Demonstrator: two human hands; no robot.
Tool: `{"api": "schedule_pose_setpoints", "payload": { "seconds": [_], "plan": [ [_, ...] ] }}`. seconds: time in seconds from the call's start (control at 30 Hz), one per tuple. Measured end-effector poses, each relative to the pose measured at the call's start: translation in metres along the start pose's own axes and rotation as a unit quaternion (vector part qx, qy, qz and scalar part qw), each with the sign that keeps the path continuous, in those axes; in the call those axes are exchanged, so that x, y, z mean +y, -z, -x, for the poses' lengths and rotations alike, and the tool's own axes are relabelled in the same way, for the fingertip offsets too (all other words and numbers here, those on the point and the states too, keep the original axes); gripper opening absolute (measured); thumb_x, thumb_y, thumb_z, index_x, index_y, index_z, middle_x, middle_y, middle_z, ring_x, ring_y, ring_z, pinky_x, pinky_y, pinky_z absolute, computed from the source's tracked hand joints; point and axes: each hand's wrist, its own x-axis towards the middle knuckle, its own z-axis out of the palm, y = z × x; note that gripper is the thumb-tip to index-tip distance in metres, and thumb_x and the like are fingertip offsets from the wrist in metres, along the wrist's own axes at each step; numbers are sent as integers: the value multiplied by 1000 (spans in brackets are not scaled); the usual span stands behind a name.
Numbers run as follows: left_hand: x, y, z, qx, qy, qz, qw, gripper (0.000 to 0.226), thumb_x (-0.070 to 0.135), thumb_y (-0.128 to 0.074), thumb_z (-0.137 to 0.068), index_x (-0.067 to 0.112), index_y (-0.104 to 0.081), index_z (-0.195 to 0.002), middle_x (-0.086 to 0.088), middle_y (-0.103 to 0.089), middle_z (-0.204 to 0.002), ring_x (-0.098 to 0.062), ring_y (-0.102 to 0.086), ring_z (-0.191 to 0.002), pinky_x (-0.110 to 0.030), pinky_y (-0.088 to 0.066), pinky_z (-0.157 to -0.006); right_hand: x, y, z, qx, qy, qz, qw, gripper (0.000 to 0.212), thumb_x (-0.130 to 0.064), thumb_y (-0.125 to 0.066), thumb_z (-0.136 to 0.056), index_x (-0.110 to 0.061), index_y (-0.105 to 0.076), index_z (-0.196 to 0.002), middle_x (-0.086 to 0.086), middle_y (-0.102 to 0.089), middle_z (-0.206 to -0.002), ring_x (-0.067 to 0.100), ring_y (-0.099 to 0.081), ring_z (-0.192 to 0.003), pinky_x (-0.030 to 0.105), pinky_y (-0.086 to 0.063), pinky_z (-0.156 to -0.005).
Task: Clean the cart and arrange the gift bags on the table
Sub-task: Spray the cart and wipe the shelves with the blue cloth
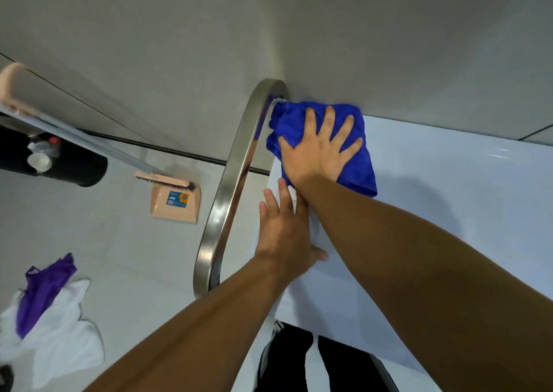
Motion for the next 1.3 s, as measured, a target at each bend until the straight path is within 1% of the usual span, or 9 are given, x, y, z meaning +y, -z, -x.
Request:
{"api": "schedule_pose_setpoints", "payload": {
  "seconds": [0.07, 0.17, 0.33, 0.43, 0.53, 0.7, 0.83, 1.1, 1.3],
  "plan": [
    [4, 0, 2, -22, -6, -36, 999, 133, 76, -67, -76, 16, 18, -158, -24, 25, -162, -52, 9, -150, -58, -5, -122, 1, 2, 4, -7, 2, 8, 1000, 82, -77, -26, -93, -33, -10, -160, 5, -2, -169, 43, 9, -152, 68, 0, -118],
    [9, -3, 3, -23, 3, -4, 1000, 137, 70, -73, -75, 15, 21, -158, -25, 29, -160, -52, 13, -149, -59, -2, -121, 10, 4, 8, -11, 15, 20, 1000, 82, -78, -24, -93, -34, -8, -160, 3, 0, -169, 41, 9, -153, 67, -1, -119],
    [13, 1, 5, -11, -2, 23, 1000, 132, 61, -82, -72, 20, 9, -159, -19, 27, -163, -52, 14, -149, -58, -2, -122, 35, 10, 11, -4, 40, 21, 999, 81, -78, -28, -91, -35, -15, -158, 1, -5, -169, 38, 5, -154, 63, -4, -121],
    [16, 0, 9, 10, -22, 17, 1000, 123, 53, -82, -77, 22, 4, -159, -16, 22, -165, -46, 14, -152, -56, -2, -123, 68, 14, 14, 15, 14, 25, 999, 82, -80, -28, -90, -35, -17, -157, 0, -7, -169, 37, 3, -154, 62, -5, -121],
    [31, 1, 7, 13, -63, 1, 998, 123, 35, -79, -81, 16, 15, -158, -12, 21, -165, -36, 16, -154, -53, -1, -125, 111, 24, 16, 33, -24, 31, 999, 81, -79, -31, -89, -35, -19, -157, -2, -10, -168, 36, 0, -154, 61, -7, -121],
    [101, 5, 5, 40, -136, 90, 986, 94, 42, -64, -94, 15, -4, -160, -8, -1, -168, -31, 1, -156, -45, -9, -126, 180, 41, 18, 49, -49, 36, 997, 81, -79, -31, -89, -36, -21, -156, -2, -13, -168, 36, -3, -154, 61, -10, -121],
    [173, -7, 3, 80, -161, 114, 977, 81, 42, -69, -88, 11, -29, -152, -10, -30, -159, -33, -27, -148, -46, -26, -122, 238, 57, 19, 41, -43, 26, 998, 82, -79, -32, -88, -36, -20, -156, -2, -12, -168, 36, -3, -154, 61, -9, -121],
    [312, -31, 15, 16, -155, 36, 987, 102, 51, -67, -90, 20, 0, -160, -8, 2, -169, -33, 2, -155, -51, -8, -126, 395, 95, 25, 86, -69, 23, 994, 81, -77, -36, -89, -32, -29, -155, 3, -23, -165, 39, -14, -152, 64, -17, -118],
    [382, -37, 21, -44, -70, -43, 996, 125, 78, -62, -79, 19, 14, -158, -19, 15, -166, -53, 10, -150, -63, -8, -120, 477, 120, 23, 55, -100, 28, 993, 82, -78, -30, -89, -33, -20, -157, 1, -13, -168, 37, -5, -153, 63, -11, -120]
  ]
}}
